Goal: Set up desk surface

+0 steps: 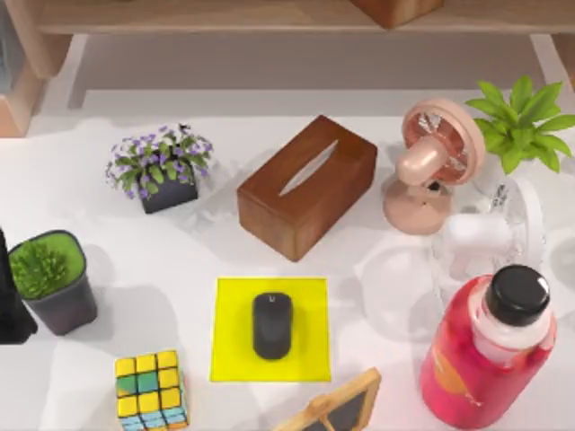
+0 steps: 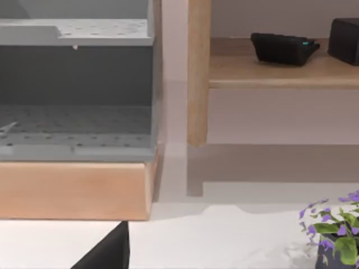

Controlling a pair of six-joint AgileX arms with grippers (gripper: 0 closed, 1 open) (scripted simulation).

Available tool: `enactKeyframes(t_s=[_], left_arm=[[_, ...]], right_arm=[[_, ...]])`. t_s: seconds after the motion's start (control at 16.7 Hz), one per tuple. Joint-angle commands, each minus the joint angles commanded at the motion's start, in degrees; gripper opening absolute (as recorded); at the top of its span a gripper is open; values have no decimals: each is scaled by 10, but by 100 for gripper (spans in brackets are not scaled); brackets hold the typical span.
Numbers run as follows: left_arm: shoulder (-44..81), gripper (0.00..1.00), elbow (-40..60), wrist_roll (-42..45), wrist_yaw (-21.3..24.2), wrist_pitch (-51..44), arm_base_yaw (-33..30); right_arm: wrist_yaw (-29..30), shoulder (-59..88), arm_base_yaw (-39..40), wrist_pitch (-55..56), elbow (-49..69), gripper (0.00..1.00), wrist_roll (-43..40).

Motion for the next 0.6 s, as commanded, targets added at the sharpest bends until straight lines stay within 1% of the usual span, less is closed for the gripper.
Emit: enactKeyframes(t_s=[0.24,0.36,0.48,0.6], left_arm=[[0,100,0,0,0,0,0],[0,100,0,0,0,0,0],[0,100,0,0,0,0,0],[0,100,0,0,0,0,0]], right_arm=[[1,7,-4,-6,-17,100,2],[5,-10,0,-16,-22,100,17],[16,-51,11,-41,-37,100,51],[33,-115,27,-79,-64,100,104]])
